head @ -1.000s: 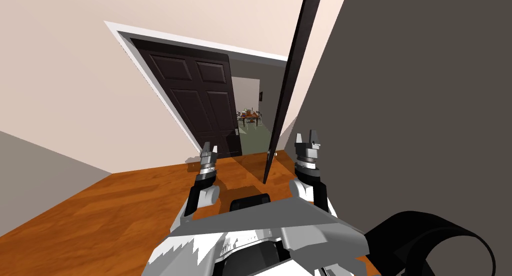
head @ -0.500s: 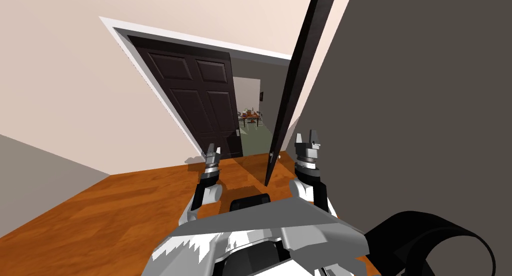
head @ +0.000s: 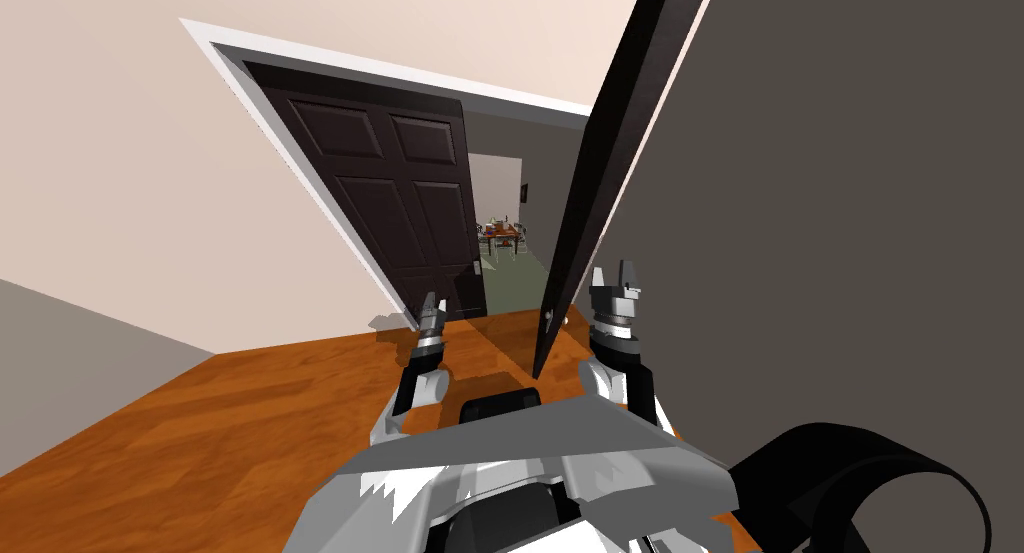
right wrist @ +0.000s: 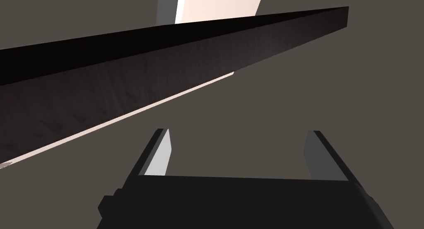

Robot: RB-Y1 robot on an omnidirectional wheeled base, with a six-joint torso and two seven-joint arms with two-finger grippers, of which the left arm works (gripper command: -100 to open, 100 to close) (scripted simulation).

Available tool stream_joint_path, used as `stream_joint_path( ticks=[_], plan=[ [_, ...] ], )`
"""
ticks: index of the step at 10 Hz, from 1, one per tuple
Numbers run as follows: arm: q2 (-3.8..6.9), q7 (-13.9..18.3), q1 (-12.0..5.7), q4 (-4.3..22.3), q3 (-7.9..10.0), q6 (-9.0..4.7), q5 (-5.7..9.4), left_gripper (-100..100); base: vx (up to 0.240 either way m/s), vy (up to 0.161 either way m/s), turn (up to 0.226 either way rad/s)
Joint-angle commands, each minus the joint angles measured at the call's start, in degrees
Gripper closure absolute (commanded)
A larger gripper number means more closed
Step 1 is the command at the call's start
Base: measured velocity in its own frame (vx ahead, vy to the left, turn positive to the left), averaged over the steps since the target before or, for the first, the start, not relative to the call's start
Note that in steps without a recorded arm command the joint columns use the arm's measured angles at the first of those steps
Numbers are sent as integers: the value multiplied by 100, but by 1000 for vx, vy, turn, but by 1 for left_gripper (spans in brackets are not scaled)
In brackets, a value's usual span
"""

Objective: Pull the door open

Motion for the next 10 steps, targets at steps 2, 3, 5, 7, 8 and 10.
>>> stream_joint_path(
  ticks=[2,3,5,7,8,10],
  plan=[
    [13,-65,-219,419,-43,-97,143,-100,100,48,5],
    [17,-87,-287,598,-65,-142,195,-100,84,51,1],
    [19,-131,-425,959,-111,-233,301,-100,92,42,0],
    [20,-175,-563,1276,-156,-323,408,-100,87,31,1],
    [21,-197,-632,1459,-179,-369,461,-100,95,41,1],
    [17,-219,-701,1641,-202,-414,514,-100,78,34,-3]
  ],
)
